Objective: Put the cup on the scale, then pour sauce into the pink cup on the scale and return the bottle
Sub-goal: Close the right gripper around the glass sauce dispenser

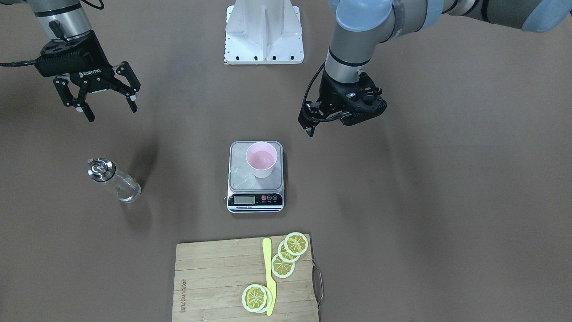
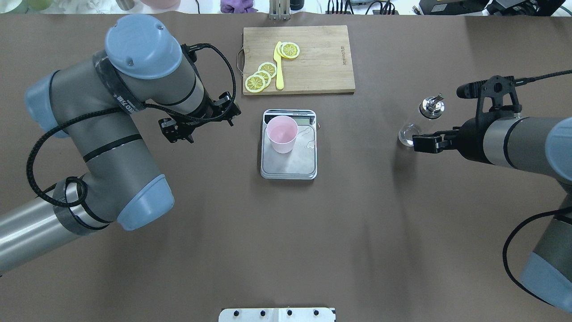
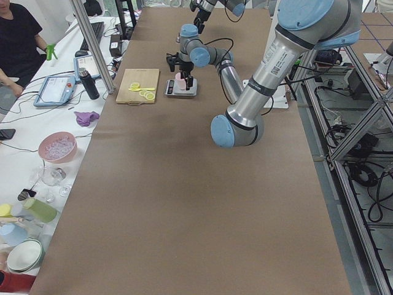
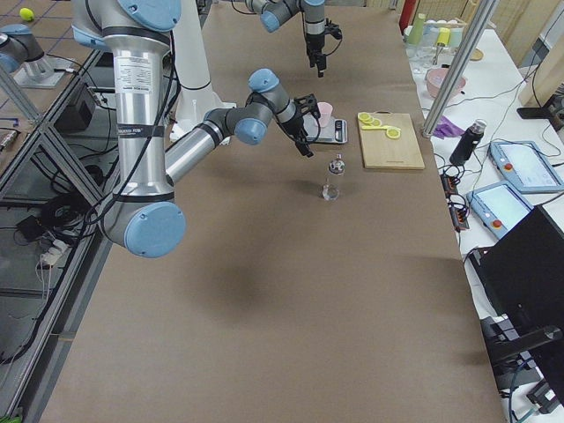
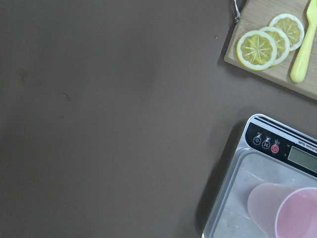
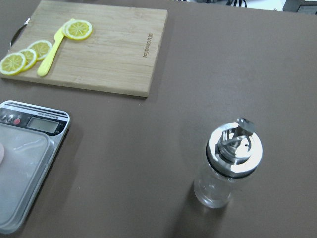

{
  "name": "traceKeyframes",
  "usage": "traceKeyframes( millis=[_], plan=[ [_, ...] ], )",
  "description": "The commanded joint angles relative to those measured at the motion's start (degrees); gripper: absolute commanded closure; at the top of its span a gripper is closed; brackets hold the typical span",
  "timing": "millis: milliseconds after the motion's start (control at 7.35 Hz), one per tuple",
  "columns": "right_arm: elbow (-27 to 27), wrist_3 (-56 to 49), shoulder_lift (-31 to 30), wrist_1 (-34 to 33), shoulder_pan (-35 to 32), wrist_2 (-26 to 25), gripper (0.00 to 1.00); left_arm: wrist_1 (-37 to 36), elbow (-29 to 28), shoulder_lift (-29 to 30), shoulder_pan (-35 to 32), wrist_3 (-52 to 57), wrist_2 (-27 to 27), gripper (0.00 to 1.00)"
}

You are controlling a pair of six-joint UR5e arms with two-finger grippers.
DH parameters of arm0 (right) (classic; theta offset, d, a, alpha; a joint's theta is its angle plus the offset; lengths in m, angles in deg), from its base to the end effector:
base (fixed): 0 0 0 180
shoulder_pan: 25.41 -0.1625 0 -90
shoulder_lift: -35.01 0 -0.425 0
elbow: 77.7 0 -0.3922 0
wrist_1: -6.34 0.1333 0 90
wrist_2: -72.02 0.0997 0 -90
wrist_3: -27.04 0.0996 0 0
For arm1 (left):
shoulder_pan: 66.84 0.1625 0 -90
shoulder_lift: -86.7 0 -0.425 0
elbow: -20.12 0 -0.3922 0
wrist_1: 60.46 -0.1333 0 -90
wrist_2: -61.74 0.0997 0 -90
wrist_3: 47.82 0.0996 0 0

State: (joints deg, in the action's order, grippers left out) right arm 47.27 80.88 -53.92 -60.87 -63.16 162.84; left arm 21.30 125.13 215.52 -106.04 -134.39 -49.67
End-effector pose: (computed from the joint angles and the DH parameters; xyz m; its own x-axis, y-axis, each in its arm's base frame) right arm -0.2845 -0.3870 0.3229 0.6859 -0.2151 0.6952 -0.2449 0.8313 0.4989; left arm 0.4300 -0.4758 0.1707 0.5644 -0.3885 -0.7284 0.3532 0.9112 -0.2123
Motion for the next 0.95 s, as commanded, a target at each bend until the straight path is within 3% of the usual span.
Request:
traceKeyframes(
  millis=[0, 408, 544, 816],
  plan=[
    [-2.79, -3.20, -2.38, 2.26, 1.01, -5.21, 0.01, 0.25, -0.15, -0.05, 0.01, 0.00, 0.06, 0.01],
    [-5.26, -4.35, -2.22, 2.61, 1.45, -6.79, 0.01, 2.09, -1.29, -0.14, 0.10, 0.00, 1.11, 0.02],
    [-8.66, -4.88, -2.22, 5.57, 1.98, -7.58, 0.01, 2.10, -1.29, -0.14, 0.10, 0.00, 1.11, 0.02],
    [-16.39, -4.89, -3.18, 18.80, 2.77, -9.24, 0.01, 2.18, -1.73, -0.14, 0.10, 0.00, 1.11, 0.02]
  ],
)
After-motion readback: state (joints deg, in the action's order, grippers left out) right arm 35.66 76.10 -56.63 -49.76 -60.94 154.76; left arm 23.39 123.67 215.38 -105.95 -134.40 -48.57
